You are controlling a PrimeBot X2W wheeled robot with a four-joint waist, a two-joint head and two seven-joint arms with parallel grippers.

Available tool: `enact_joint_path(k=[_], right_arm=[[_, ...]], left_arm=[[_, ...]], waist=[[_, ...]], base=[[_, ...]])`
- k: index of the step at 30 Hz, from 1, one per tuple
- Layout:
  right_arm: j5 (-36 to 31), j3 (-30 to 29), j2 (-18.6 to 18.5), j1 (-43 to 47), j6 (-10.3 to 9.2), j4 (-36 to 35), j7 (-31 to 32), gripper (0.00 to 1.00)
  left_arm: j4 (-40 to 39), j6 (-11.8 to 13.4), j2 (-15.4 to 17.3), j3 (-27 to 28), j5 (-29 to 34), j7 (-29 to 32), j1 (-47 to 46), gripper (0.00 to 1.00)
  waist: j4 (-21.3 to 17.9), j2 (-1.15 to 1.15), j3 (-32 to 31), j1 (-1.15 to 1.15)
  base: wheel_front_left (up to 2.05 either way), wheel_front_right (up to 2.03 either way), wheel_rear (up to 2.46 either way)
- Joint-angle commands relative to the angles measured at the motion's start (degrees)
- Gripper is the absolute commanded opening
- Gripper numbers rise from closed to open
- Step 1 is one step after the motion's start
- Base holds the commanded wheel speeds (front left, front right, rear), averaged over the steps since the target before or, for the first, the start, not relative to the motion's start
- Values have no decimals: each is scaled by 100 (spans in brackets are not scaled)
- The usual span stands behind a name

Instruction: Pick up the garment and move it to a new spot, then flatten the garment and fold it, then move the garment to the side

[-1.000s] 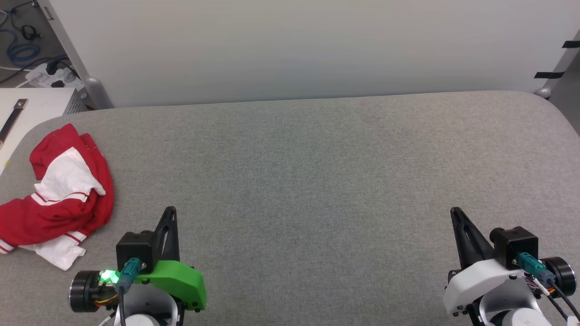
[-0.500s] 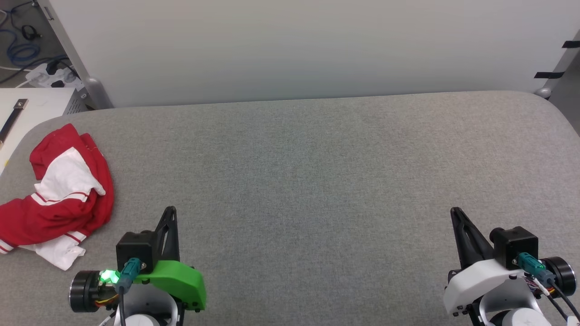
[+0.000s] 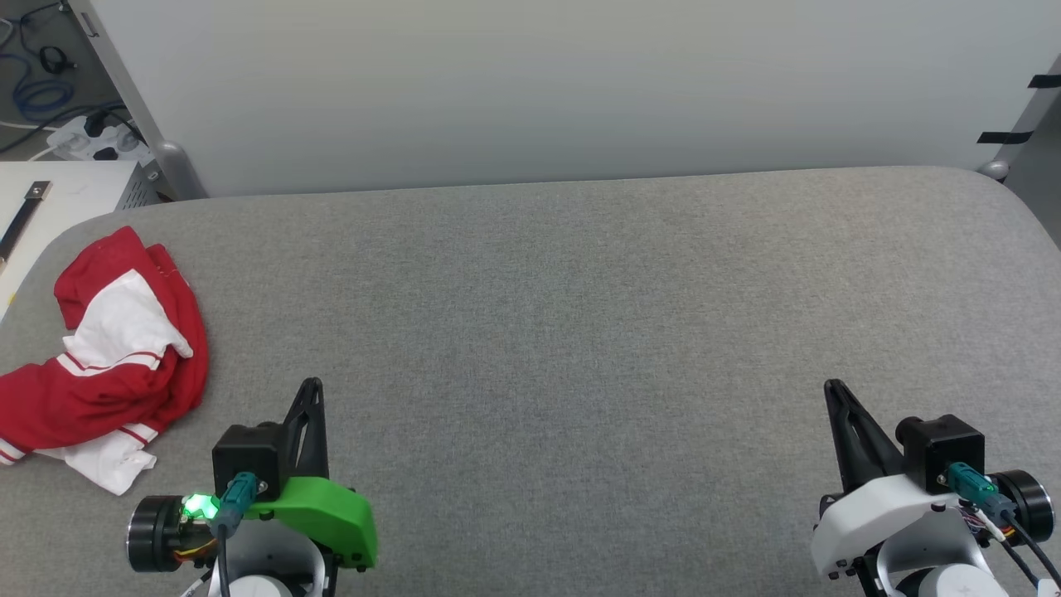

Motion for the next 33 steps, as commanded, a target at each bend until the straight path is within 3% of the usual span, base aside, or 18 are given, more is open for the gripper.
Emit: enact_joint_path(k=[1,9,10,33], right_arm=[[-55,8,12,-92,-4,10,15,0],[-55,8,12,-92,-4,10,15,0],[0,1,0,0,0,0,-2,100],[261,-118,0,61,-1,-142,-228,100]], left_arm=[[12,-23,-28,1,57,-5,-91,0],[12,-23,-28,1,57,-5,-91,0],[0,1,0,0,-1,-2,0,100],[-36,128,-3,-54,-68,-231,22,100]], waist=[[0,0,0,0],[0,0,0,0],[0,0,0,0],[17,0,-4,0]], base=[[0,0,0],[0,0,0],[0,0,0],[0,0,0]])
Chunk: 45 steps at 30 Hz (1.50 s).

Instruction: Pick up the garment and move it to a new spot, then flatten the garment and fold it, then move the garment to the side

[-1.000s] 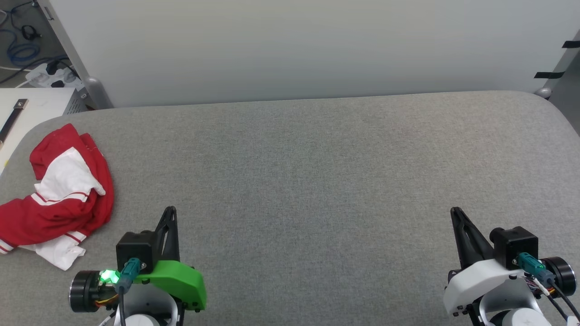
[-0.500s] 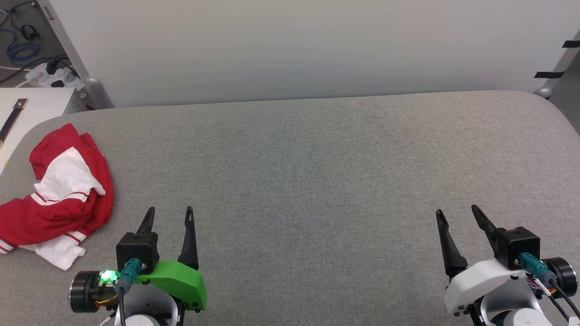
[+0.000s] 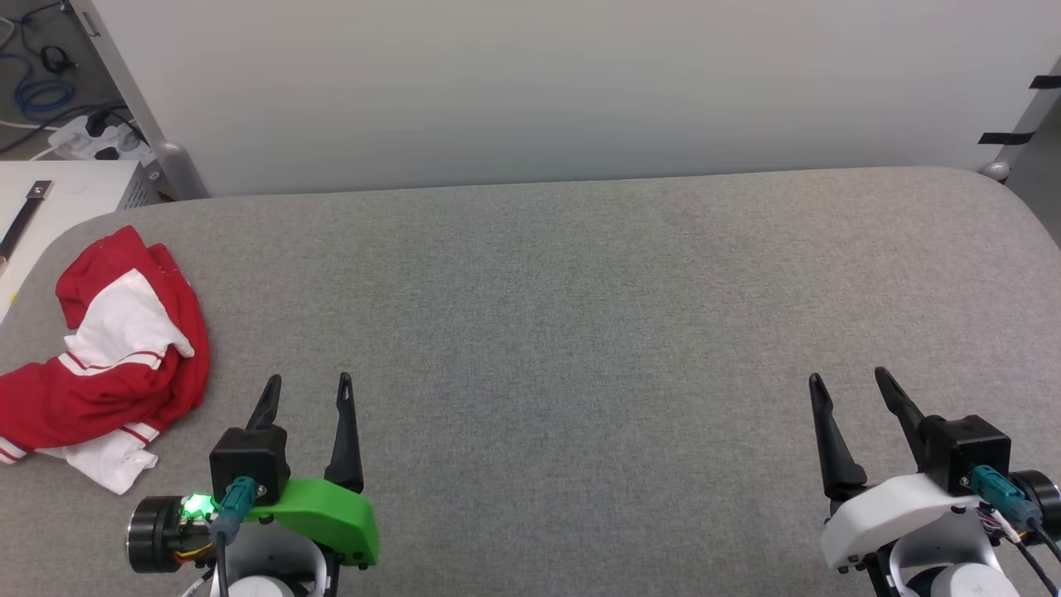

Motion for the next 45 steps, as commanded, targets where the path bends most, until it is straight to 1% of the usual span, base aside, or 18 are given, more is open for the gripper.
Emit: enact_joint_path(k=[1,37,45], right_arm=[[76,-14,2,49,-1,-58,-67,100],[301,74,6,270,-2,-436,-490,100],[295,103,7,320,-2,-485,-583,100]], left_arm=[[-12,29,-5,-9,-25,-59,13,100],[-26,158,-13,-80,-74,-488,111,100],[21,145,-15,-116,-104,-582,132,100]], waist=[[4,0,-4,0],[89,0,-52,0],[119,0,-61,0]], base=[[0,0,0],[0,0,0],[0,0,0]])
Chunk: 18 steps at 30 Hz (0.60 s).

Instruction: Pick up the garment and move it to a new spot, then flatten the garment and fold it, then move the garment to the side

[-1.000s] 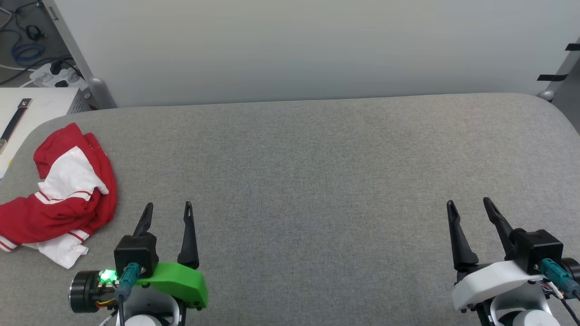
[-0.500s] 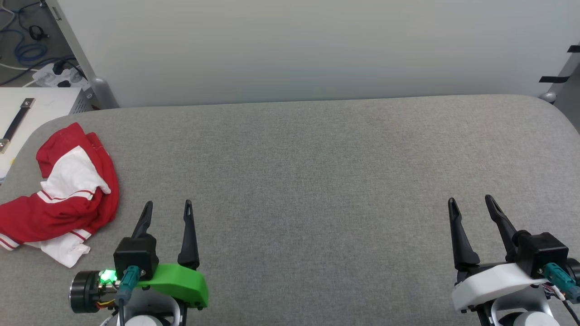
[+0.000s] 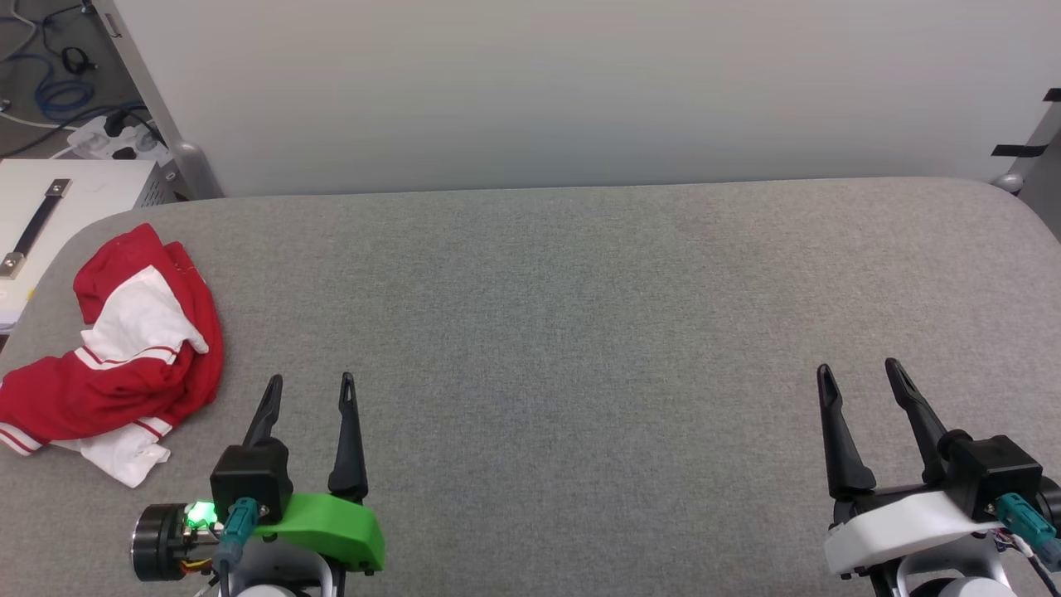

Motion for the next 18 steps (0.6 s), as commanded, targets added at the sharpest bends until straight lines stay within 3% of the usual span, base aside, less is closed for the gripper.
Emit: enact_joint_path(k=[1,18], right_arm=[[24,7,6,86,-2,-60,-78,100],[160,63,8,243,-3,-166,-302,100]], left_arm=[[23,21,-15,-9,-48,-60,47,100],[94,49,-20,-41,-121,-286,128,100]], waist=[[4,0,-3,0],[46,0,-44,0]], base=[[0,0,0],[0,0,0]])
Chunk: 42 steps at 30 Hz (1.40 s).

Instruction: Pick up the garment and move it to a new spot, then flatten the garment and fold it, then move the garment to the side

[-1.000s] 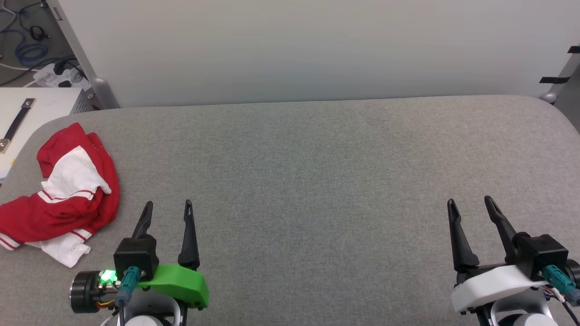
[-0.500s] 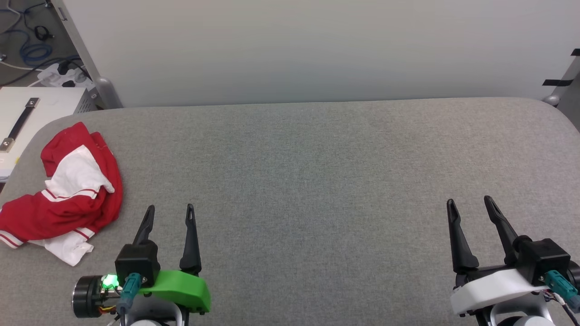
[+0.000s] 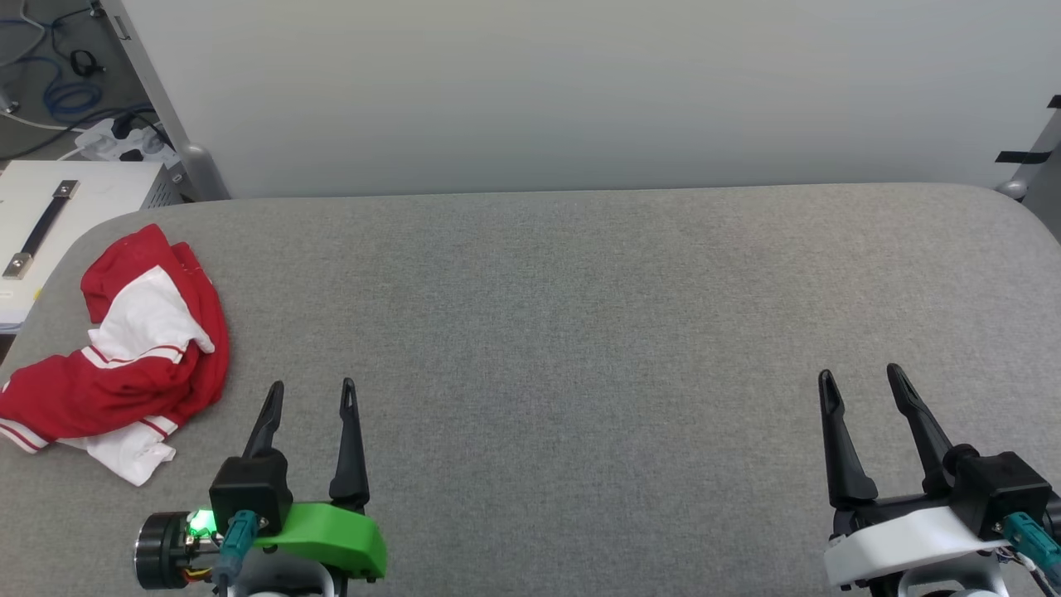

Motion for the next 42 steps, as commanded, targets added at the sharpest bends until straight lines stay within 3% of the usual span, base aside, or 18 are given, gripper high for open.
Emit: enact_joint_path(k=[1,34,42], right_arm=[[59,20,8,102,-3,-51,-68,100],[329,63,12,434,-4,-93,-455,100],[389,66,13,489,-4,-103,-548,100]], left_arm=[[16,41,-20,-17,-33,-57,68,100],[214,99,-27,-84,-162,-448,291,100],[236,-36,-29,-90,-261,-543,324,100]], waist=[[6,0,-10,0],[74,0,-145,0],[101,0,-161,0]], base=[[0,0,0],[0,0,0],[0,0,0]])
